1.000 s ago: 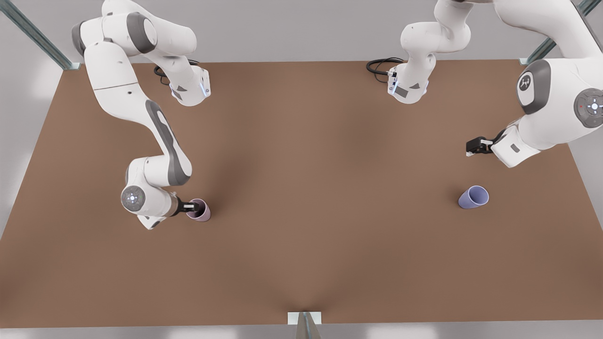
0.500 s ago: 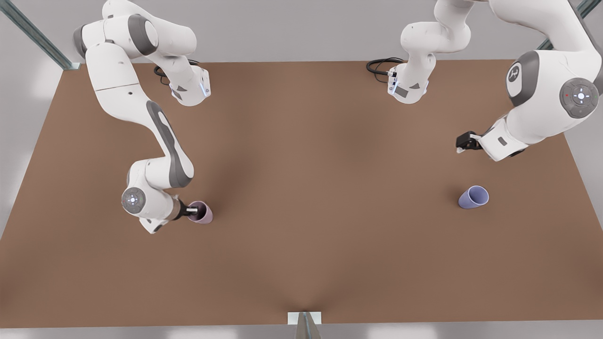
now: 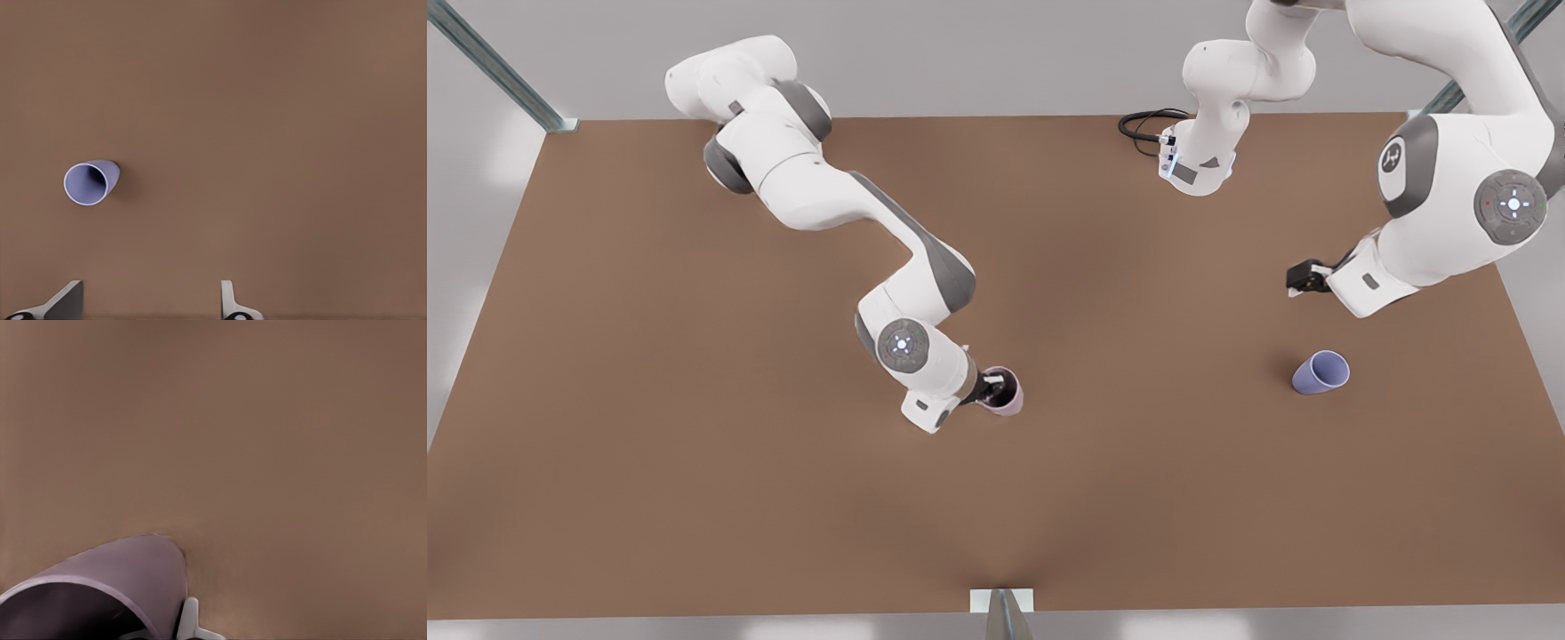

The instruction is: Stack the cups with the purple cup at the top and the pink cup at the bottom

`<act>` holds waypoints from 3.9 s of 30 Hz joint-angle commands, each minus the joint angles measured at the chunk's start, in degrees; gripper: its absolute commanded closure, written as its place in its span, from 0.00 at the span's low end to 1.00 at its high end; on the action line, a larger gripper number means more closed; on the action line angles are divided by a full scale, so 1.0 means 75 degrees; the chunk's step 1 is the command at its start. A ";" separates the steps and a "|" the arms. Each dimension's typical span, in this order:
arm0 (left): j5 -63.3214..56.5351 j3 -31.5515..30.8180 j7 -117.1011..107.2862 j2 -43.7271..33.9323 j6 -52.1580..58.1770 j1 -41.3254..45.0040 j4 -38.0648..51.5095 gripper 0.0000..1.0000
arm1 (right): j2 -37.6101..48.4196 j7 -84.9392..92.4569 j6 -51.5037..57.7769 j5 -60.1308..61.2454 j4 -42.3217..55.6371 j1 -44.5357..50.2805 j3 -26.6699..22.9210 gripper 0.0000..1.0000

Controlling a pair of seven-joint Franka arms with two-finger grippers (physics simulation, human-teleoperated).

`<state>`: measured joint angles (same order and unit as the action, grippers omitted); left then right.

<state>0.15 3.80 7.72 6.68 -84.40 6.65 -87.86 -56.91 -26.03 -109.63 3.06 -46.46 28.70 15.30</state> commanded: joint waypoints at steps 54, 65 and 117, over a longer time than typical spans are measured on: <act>0.0495 0.0771 -0.0174 0.2919 -0.5399 -0.2081 -0.2664 0.79 | 0.6287 1.4101 0.0156 -0.0807 -0.6028 -0.4787 -0.0809 0.00; 0.0378 0.0068 -0.3465 0.2461 -0.2904 0.0871 -0.0216 0.79 | 0.6264 0.2815 0.2382 -0.0947 -0.5395 -0.4811 -0.0868 0.00; 0.1421 -0.0225 -0.6772 0.4407 -0.2833 0.3145 0.1836 0.65 | 0.5994 0.2780 0.2570 -0.0795 -0.5290 -0.4846 -0.0833 0.00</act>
<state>10.91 2.11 -41.01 39.77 -105.64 30.23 -74.12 -12.01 -4.21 -90.41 -2.92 -86.20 -7.66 9.00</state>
